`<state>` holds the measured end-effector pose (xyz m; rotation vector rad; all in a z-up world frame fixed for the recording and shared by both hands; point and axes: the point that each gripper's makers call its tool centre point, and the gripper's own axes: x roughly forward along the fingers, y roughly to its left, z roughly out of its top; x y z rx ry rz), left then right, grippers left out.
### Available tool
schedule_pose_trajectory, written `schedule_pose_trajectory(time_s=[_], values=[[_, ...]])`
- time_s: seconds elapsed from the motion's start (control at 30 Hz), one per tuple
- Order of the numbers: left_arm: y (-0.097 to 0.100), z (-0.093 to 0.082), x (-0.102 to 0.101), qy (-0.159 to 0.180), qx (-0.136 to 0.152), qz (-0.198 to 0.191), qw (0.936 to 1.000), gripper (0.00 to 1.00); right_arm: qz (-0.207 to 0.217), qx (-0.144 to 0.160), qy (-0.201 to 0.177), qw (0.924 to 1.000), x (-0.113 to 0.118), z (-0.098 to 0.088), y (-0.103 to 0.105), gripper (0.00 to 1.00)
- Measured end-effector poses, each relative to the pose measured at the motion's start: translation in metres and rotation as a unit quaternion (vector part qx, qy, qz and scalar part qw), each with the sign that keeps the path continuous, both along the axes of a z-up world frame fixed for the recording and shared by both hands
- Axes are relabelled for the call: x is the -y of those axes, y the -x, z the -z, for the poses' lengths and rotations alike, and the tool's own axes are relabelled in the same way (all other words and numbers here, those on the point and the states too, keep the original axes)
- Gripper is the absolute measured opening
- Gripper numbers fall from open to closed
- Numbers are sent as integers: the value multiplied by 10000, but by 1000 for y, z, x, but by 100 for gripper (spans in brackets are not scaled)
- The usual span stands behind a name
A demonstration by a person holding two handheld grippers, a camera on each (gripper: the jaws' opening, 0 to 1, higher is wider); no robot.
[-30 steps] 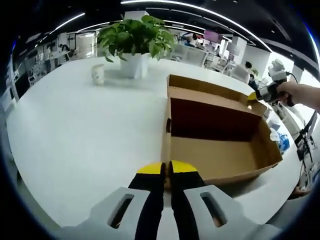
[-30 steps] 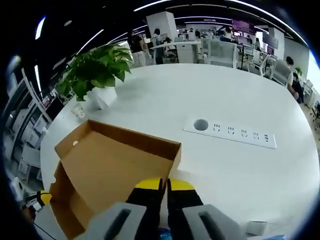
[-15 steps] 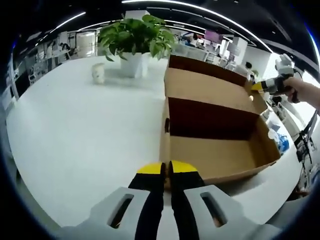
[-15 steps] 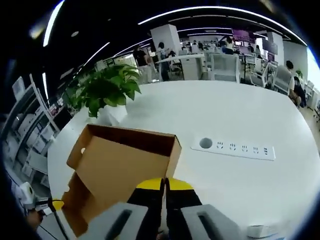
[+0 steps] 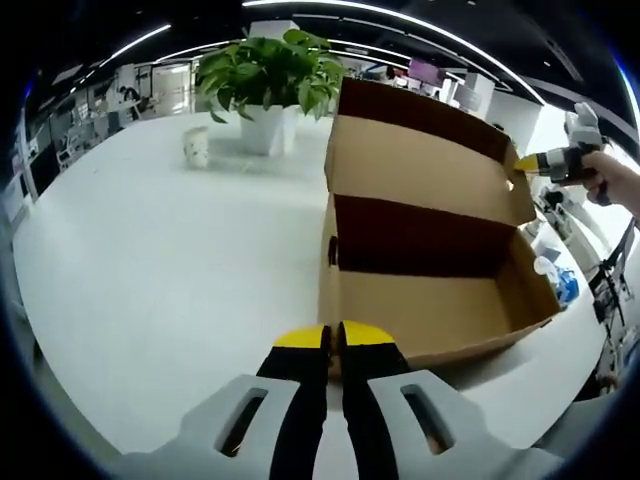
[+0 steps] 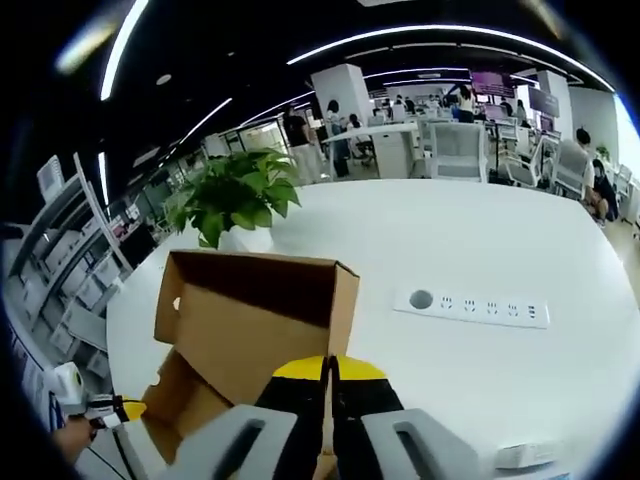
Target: Operate the shoe box by opening the lid, removing the specified soft item, and placing it in the target area until the item is outside and the box remains undamaged.
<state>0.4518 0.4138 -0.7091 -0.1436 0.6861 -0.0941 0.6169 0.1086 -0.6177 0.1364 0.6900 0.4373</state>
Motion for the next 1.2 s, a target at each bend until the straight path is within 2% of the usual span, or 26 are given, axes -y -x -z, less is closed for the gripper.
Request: schedule_pose_trajectory(time_s=[0.1,0.43,0.77,0.9,1.2], values=[[0,0,0,-10,3,-7,10000,1,-88,182,95,9998,-1,-4,1,0],[-1,0,-1,-30,0,5,10000,1,-197,520,181,9983,-4,-12,22,0],[0,-1,-1,-20,16,1,10000,2,-218,767,133,9967,-4,-14,38,0],[-1,0,-2,-12,10,13,10000,2,-298,954,235,9947,-3,-13,43,0],[0,0,-1,-9,-2,52,10000,2,-330,1016,183,9941,-3,-14,50,0]])
